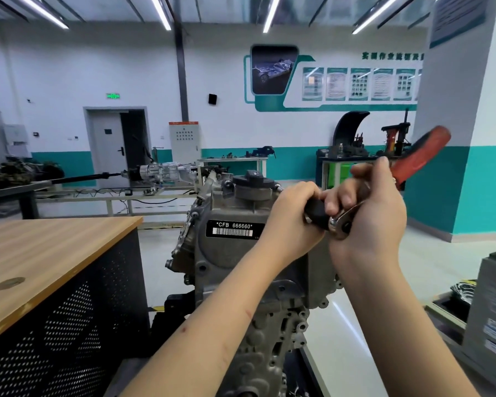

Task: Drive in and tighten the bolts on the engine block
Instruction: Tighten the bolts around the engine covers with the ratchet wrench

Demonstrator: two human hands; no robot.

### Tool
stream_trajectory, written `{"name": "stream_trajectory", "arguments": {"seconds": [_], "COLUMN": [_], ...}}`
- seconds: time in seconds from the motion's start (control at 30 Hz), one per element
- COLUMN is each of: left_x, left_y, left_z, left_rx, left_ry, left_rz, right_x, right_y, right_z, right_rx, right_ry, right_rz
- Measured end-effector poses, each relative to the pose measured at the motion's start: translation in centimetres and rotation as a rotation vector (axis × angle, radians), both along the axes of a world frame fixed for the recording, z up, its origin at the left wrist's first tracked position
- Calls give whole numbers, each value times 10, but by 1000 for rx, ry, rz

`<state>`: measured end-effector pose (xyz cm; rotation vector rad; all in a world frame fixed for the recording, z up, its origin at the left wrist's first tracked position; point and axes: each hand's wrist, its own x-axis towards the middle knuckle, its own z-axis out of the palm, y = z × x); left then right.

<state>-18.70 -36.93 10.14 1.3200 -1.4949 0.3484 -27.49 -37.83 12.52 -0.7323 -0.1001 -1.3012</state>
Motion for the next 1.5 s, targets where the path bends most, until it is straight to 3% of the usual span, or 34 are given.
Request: {"name": "stream_trajectory", "arguments": {"seconds": [0.13, 0.27, 0.37, 0.47, 0.67, 0.77, 0.97, 1.1, 1.2, 1.27, 1.37, 1.5], "left_x": [7, 10, 14, 9, 0, -4, -3, -2, 1, 4, 5, -1], "left_y": [0, 0, 6, 10, 3, 3, 1, 3, 6, 8, 9, 9], "left_z": [3, 6, 6, 8, 3, 2, 4, 8, 11, 12, 12, 5], "left_rx": [81, 218, 331, 292, 33, -9, 61, 157, 256, 294, 287, 69], "left_ry": [-128, -83, -45, -65, 52, 30, -99, -137, -289, -366, -282, -63], "left_rz": [28, 9, -1, 21, 3, 13, 99, 109, 158, 174, 134, 10], "right_x": [-2, -7, -9, -6, 0, -1, -5, -8, -11, -10, -7, -4], "right_y": [0, -5, -7, -2, 2, 0, -4, -8, -12, -10, -5, -2], "right_z": [-1, 8, 10, 6, 4, 3, -1, 1, 4, 5, 2, -3], "right_rx": [-302, -735, -887, -779, -99, 59, -120, -494, -850, -933, -747, -295], "right_ry": [202, 488, 597, 485, 54, -3, 122, 358, 542, 585, 438, 169], "right_rz": [-88, -95, -85, -75, -14, -5, -81, -187, -223, -214, -189, -106]}}
